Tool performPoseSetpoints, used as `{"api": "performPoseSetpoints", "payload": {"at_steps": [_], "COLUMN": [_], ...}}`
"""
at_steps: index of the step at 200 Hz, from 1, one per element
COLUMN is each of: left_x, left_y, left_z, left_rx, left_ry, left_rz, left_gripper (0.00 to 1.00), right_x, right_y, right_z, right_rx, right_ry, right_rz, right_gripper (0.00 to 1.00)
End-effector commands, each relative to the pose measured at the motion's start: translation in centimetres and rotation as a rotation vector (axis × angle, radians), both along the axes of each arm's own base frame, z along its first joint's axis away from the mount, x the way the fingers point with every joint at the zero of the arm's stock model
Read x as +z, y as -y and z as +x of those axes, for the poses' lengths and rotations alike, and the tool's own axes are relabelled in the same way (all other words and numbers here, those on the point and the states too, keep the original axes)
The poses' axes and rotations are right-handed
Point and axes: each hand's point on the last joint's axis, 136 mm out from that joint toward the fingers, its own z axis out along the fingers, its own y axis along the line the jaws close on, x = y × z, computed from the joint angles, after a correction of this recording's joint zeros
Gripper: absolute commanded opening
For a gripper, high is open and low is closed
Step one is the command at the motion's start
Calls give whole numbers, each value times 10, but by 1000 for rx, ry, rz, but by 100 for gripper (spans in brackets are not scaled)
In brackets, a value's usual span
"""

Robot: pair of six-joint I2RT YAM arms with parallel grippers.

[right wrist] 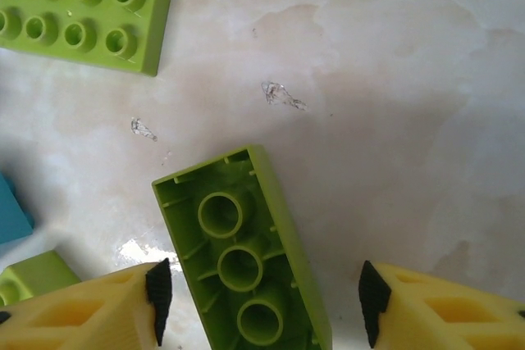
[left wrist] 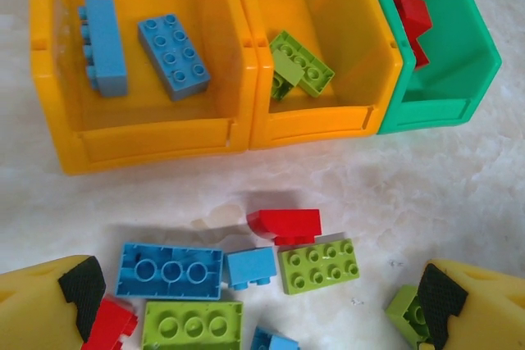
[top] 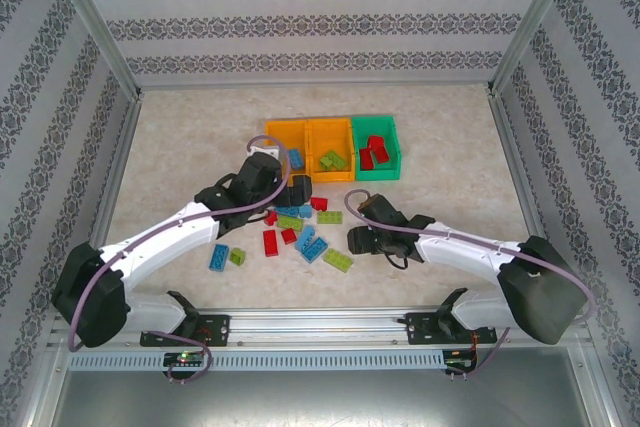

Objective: Sort the legos into containers by color

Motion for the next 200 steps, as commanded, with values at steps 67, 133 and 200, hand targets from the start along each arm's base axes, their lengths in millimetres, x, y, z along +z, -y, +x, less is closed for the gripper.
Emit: {"api": "performPoseSetpoints", "payload": {"at_steps": [67,133,200], "left_x": [2,-9,-46], "left_y": [-42,-68,-103], "left_z": [-16,-29,-45], "left_rx": [105,167,275], "left_ry": [15,-6,-137], "left_rz": [41,95,120], "left_gripper": [100,100,100], "right_x": [-2,52,103], "right_y": [0,-24,-60], "right_z": [18,63,150], "right_rx": [21,26,53], "right_ry": [-36,86,192], "right_rz": [-95,38,128], "right_gripper": [32,26,27]}}
